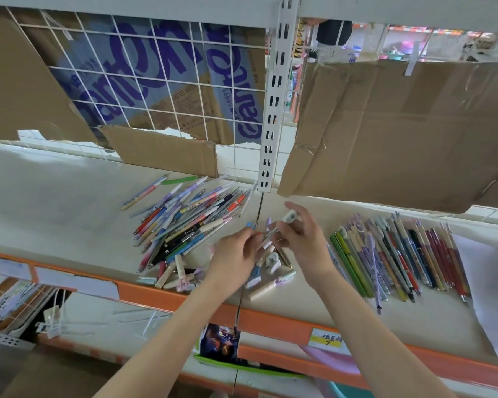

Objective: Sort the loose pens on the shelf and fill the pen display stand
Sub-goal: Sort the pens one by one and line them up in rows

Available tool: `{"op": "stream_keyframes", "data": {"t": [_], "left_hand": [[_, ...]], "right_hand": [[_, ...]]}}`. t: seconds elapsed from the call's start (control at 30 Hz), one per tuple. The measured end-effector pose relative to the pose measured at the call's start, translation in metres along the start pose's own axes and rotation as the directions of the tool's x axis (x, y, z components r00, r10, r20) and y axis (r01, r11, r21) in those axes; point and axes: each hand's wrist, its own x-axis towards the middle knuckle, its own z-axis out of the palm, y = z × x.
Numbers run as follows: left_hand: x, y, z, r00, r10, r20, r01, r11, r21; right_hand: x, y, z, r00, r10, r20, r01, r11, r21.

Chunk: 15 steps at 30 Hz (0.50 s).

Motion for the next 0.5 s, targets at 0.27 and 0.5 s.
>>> {"op": "stream_keyframes", "data": {"t": [0.27, 0.5], "left_hand": [[0.009, -0.054, -0.041, 0.986, -0.141, -0.087, 0.165, 0.834, 0.527], [0.009, -0.057, -0.038, 0.986, -0.144, -0.081, 0.164, 0.784, 0.598]], "right_hand": [[0.011, 0.008, -0.063, 0.989, -0.069, -0.128, -0.044, 0.697, -0.716], [0.003, 0.018, -0.076, 0.998, -0.022, -0.056, -0.044, 0.384, -0.922]]}}
